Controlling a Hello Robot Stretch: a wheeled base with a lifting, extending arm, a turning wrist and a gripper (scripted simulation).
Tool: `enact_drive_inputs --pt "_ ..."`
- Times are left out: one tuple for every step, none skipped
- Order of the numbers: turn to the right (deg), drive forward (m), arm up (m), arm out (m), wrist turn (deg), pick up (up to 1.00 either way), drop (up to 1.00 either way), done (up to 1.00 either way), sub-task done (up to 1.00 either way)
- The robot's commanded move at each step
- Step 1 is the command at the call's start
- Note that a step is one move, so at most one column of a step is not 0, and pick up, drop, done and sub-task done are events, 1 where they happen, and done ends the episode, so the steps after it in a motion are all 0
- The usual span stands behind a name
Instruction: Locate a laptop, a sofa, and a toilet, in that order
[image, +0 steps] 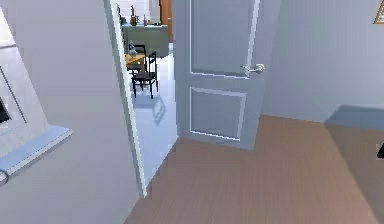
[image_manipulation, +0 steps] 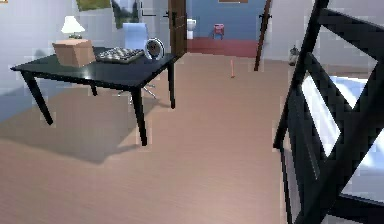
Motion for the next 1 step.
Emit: enact_drive_inputs --pt "6.0 0.0 0.0 0.0 0.0 0.0 0.0 0.0 0.0"
